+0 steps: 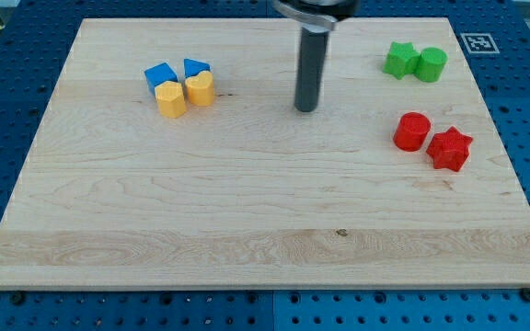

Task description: Move your arm towards the center of the board

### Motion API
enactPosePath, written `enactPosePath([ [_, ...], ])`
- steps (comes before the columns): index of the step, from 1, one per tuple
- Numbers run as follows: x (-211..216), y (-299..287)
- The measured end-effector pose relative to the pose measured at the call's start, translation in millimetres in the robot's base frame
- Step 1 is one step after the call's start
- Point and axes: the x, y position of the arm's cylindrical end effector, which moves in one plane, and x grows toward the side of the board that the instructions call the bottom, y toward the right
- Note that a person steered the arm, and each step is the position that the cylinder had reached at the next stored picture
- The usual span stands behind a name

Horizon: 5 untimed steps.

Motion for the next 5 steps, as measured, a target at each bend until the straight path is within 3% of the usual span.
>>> enactPosePath([
  [2,16.2,-12.4],
  [3,35.1,-46.5],
  [5,68.8,-174.1],
])
